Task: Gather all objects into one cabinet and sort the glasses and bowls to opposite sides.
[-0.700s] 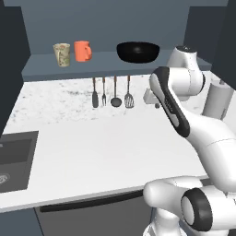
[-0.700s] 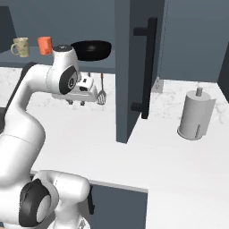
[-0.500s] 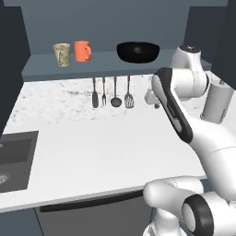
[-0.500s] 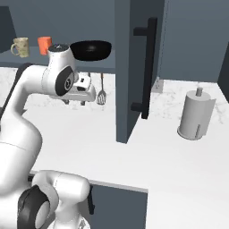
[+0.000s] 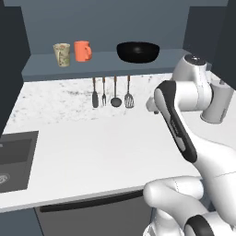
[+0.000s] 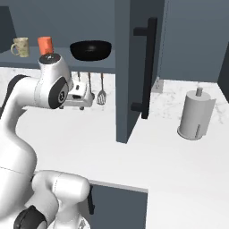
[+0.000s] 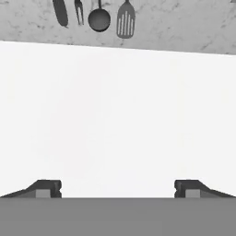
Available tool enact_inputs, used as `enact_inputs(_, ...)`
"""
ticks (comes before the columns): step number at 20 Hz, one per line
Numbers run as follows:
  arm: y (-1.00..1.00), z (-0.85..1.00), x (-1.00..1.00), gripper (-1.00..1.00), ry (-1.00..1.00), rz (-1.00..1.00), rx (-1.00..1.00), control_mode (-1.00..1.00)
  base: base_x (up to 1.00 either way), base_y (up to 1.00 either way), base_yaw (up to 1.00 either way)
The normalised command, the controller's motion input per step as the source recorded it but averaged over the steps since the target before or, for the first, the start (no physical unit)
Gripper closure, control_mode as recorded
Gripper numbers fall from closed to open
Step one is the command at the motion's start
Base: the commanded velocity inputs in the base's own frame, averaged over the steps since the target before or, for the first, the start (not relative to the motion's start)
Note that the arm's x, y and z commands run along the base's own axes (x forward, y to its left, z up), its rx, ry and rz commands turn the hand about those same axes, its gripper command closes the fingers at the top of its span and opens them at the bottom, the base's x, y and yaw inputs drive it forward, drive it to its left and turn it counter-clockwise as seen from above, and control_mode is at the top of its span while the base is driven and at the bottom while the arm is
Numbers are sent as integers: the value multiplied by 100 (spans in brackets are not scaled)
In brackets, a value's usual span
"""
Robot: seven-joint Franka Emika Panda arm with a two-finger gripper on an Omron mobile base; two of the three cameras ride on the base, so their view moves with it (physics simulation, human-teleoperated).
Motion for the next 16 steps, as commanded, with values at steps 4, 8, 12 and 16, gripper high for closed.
enact_inputs(4, 0, 0, 0, -100, 0, 0, 0, -100, 0, 0, 0)
enact_inputs(8, 0, 0, 0, -100, 0, 0, 0, -100, 0, 0, 0)
enact_inputs(12, 0, 0, -72, -100, -14, 0, 0, -100, 0, 0, 0)
enact_inputs(16, 0, 0, 0, -100, 0, 0, 0, 100, -100, 12, -9)
